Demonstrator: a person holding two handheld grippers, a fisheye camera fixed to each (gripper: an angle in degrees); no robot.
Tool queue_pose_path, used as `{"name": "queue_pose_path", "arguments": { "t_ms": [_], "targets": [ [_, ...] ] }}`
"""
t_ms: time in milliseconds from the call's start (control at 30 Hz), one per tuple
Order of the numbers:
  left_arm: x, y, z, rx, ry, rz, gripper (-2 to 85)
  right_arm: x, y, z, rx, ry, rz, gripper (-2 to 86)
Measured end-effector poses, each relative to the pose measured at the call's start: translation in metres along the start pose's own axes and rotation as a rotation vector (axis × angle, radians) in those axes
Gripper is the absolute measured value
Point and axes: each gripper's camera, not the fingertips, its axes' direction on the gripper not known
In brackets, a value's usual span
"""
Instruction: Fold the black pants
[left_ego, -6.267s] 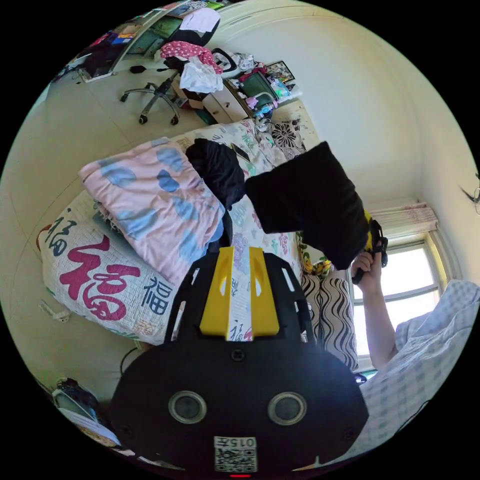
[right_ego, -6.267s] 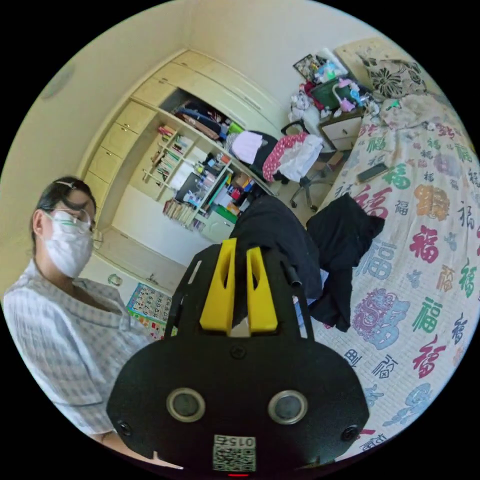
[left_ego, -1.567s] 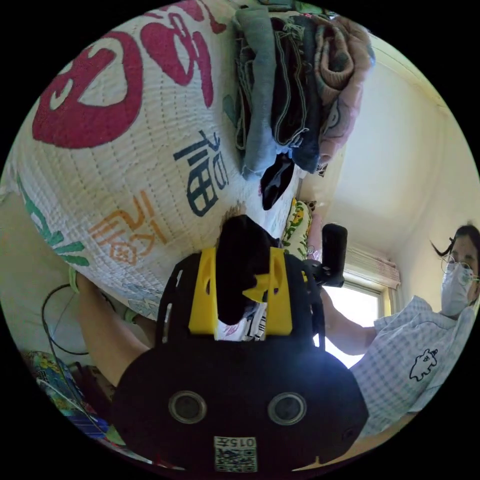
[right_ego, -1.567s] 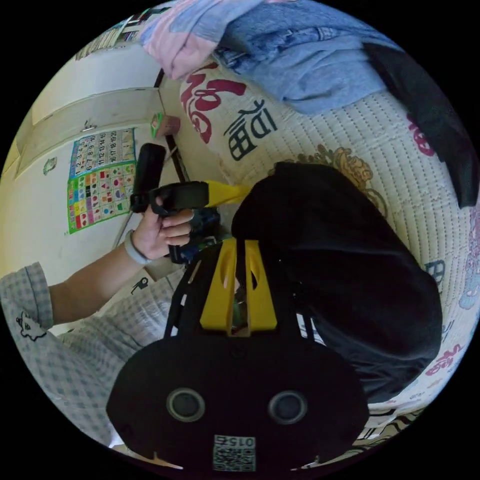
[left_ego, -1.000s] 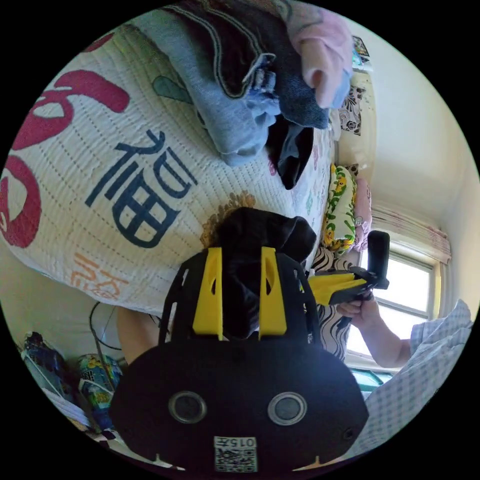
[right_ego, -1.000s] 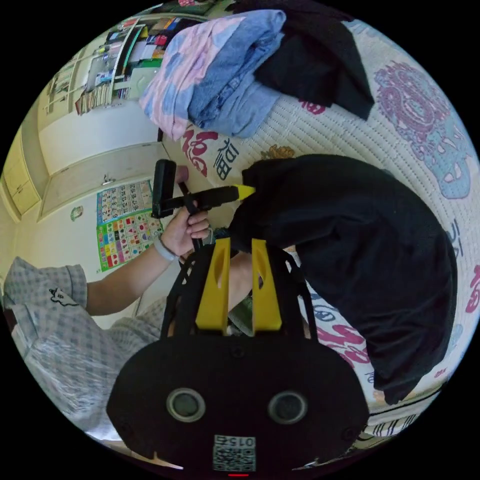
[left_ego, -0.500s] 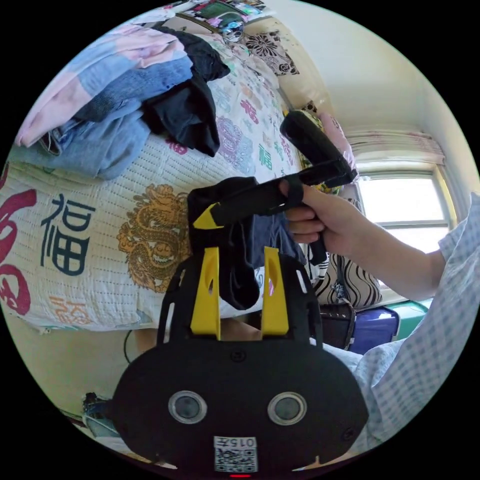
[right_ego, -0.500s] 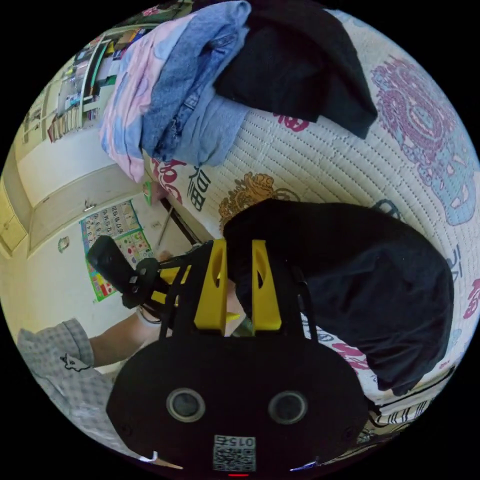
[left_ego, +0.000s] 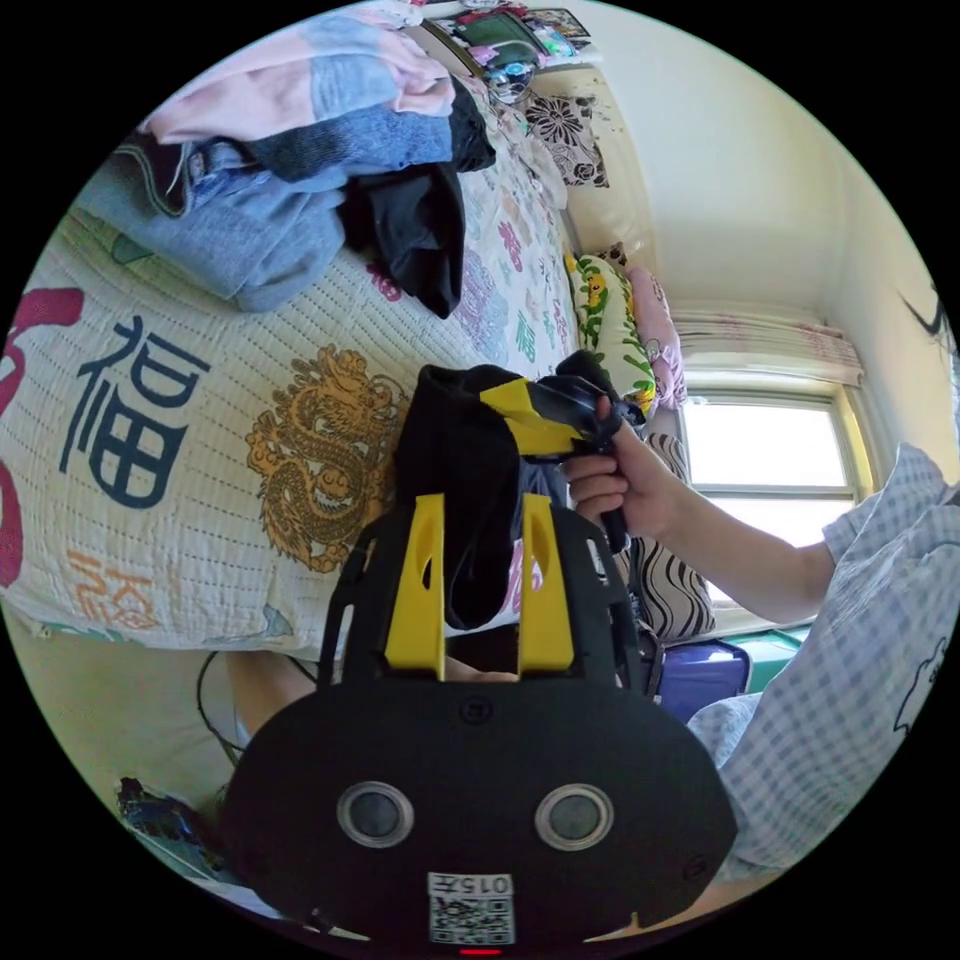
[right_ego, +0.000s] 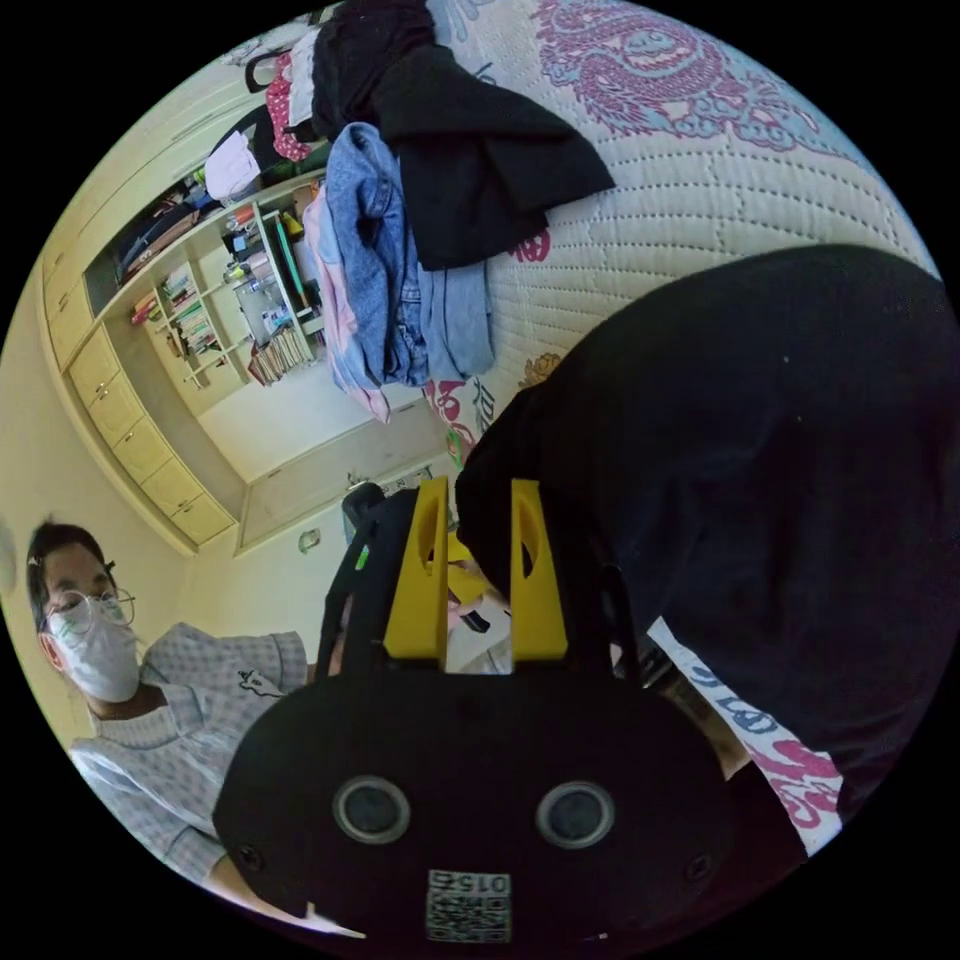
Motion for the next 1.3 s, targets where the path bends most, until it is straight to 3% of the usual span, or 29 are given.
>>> {"name": "queue_pose_path", "arguments": {
  "t_ms": [100, 467, 667, 733, 867, 1000, 1200, 1300],
  "targets": [
    [0.005, -0.005, 0.004, 0.018, 0.021, -0.017, 11.4, -0.006, 0.017, -0.006, 0.032, -0.075, 0.024, 7.2],
    [0.028, -0.041, 0.023, 0.031, 0.117, -0.038, 11.0, -0.079, 0.085, 0.002, -0.014, 0.064, -0.018, 2.8],
    [0.032, -0.059, 0.022, 0.200, 0.257, -0.131, 8.1, -0.119, 0.162, -0.024, 0.112, -0.045, -0.013, 1.1],
    [0.039, -0.070, 0.030, 0.181, 0.248, -0.159, 6.7, -0.132, 0.193, -0.031, 0.143, -0.071, -0.005, 0.9],
    [0.087, -0.105, 0.066, -0.029, 0.043, -0.129, 0.2, -0.167, 0.270, -0.045, 0.216, -0.127, 0.017, 0.8],
    [0.134, -0.127, 0.073, -0.042, -0.022, -0.127, -0.1, -0.205, 0.347, -0.066, 0.335, -0.161, 0.006, 0.7],
    [0.222, -0.159, 0.093, -0.187, -0.144, -0.100, 13.7, -0.271, 0.451, -0.083, 0.392, -0.164, -0.078, 0.6],
    [0.256, -0.168, 0.101, -0.168, -0.443, -0.120, 14.0, -0.297, 0.490, -0.075, 0.391, -0.181, -0.095, 0.6]
  ]
}}
